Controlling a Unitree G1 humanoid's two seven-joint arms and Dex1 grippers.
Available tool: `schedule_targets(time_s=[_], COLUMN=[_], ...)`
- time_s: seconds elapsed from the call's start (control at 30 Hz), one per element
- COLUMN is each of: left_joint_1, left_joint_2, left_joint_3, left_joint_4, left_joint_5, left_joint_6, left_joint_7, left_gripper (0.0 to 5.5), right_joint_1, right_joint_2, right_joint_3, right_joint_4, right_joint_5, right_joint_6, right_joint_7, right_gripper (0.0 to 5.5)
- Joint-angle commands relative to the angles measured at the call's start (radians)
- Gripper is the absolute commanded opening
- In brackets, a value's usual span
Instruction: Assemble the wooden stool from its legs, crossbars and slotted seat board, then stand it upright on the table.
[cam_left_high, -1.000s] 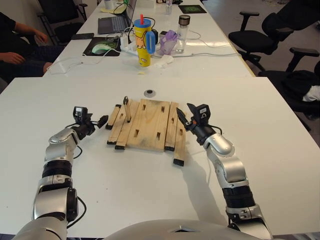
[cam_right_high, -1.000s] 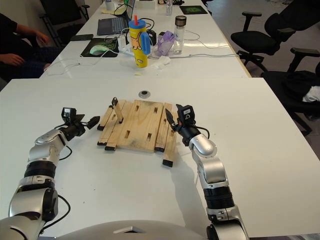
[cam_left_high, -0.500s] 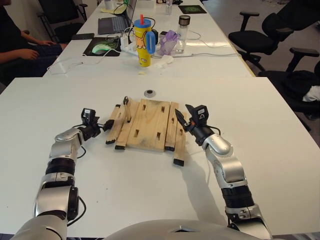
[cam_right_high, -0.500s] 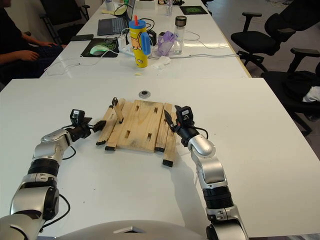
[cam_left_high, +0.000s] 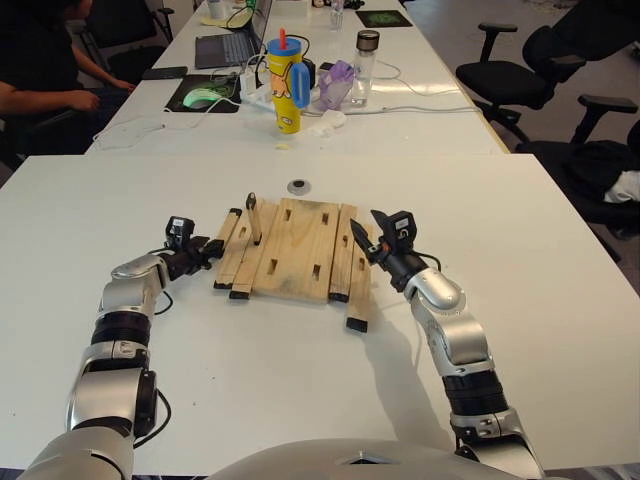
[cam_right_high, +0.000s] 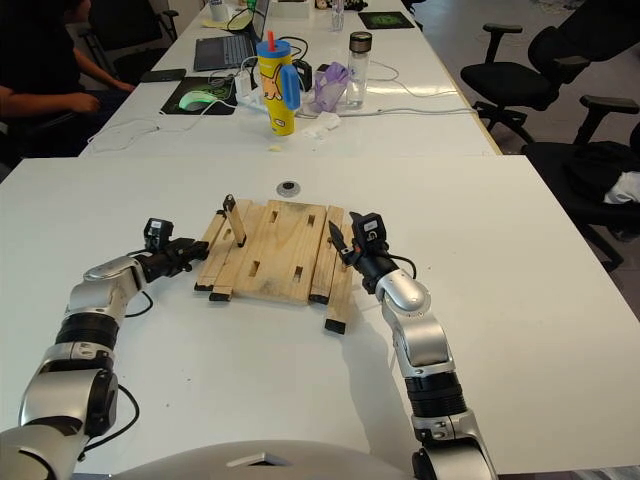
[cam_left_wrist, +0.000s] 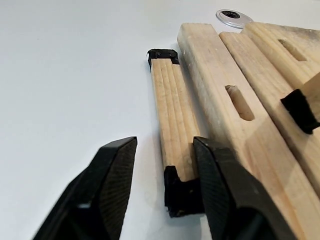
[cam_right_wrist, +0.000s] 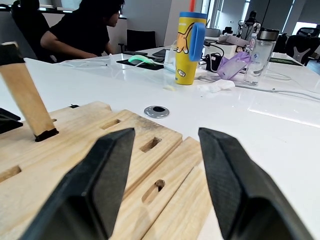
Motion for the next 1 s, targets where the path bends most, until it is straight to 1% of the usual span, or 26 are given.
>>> schedule_targets(time_s=[0.03,0.27,0.53,0.67,0.7,0.73,0.8,1.0], left_joint_1=[0.027,0.037,0.05,0.042,0.038,0.034,0.028,0.014], left_joint_2=[-0.008,-0.013,-0.014,-0.015,-0.015,-0.014,-0.015,-0.009], left_joint_3=[0.011,0.01,-0.018,-0.031,-0.031,-0.033,-0.039,-0.053], left_joint_4=[-0.019,-0.062,-0.072,-0.042,-0.031,-0.022,-0.009,0.033], left_joint_5=[-0.003,-0.022,0.001,0.022,0.026,0.028,0.035,0.052], left_joint_6=[0.036,0.078,0.094,0.093,0.091,0.095,0.093,0.099], left_joint_7=[0.021,0.007,0.015,0.027,0.034,0.034,0.035,0.041], left_gripper=[1.78,1.78,2.71,3.36,3.4,3.4,3.2,2.23], right_joint_1=[0.001,0.001,0.006,0.003,0.001,0.0,-0.003,-0.022], right_joint_2=[0.003,0.004,0.004,0.002,0.002,0.002,0.002,-0.003], right_joint_3=[0.006,0.013,0.021,0.021,0.022,0.022,0.022,0.02], right_joint_4=[-0.01,-0.013,-0.02,-0.017,-0.015,-0.014,-0.011,0.012], right_joint_5=[-0.008,-0.011,-0.01,-0.01,-0.01,-0.01,-0.01,-0.024], right_joint_6=[-0.001,0.004,0.012,0.015,0.015,0.016,0.016,0.011], right_joint_7=[-0.007,-0.006,-0.007,-0.008,-0.008,-0.008,-0.008,-0.015], right_gripper=[2.36,2.36,2.36,2.36,2.36,2.36,2.36,2.36])
